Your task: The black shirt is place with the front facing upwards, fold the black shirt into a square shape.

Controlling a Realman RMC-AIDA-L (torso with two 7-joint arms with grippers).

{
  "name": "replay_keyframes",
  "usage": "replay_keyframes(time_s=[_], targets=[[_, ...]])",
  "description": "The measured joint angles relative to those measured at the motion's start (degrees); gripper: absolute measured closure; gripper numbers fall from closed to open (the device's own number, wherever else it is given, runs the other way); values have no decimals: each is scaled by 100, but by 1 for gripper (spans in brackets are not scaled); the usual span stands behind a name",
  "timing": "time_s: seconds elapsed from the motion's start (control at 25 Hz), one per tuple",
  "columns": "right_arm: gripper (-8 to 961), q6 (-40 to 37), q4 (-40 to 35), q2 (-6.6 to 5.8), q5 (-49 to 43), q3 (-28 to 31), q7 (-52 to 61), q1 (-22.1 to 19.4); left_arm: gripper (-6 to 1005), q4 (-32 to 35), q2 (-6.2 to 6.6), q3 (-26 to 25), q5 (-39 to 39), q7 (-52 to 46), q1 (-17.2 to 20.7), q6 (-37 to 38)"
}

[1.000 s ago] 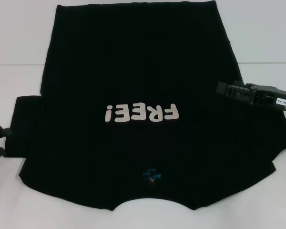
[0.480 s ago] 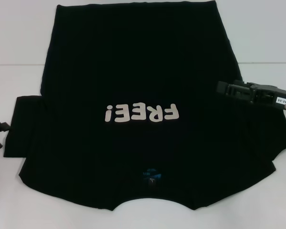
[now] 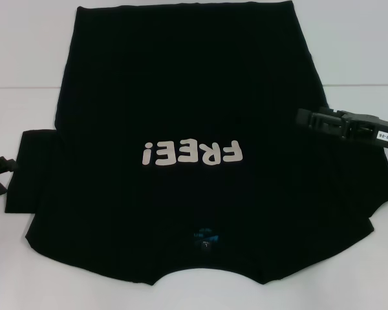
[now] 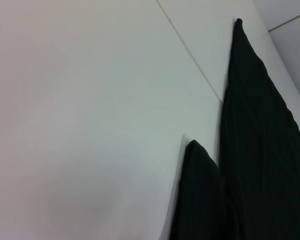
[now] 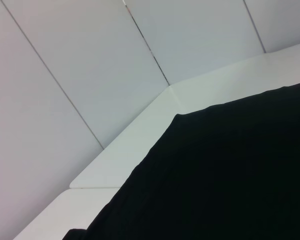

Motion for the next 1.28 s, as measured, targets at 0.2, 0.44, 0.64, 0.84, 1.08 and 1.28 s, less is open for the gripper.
replay_keyframes(time_s=[0.2,0.44,0.64,0.84,1.08,1.28], targets=[[204,0,2,-4,14,0,-9,-3,345,-15,-8,78,-1,2,5,-7],[206,-1,3,3,17,0,-27,6,345,-80,-14,165,-11,5,-12,38],[208,-13,3,5,18,0,-28,-3,346,-78,-16,164,-53,7,-23,172],[209,-13,3,6,17,0,-32,-19,347,-80,-15,156,-63,7,-69,254],[211,-28,3,21,17,0,-61,-22,347,-80,-14,158,-33,-28,-77,209],[213,-28,3,21,17,0,-63,-25,369,-72,1,253,96,-194,-82,139]])
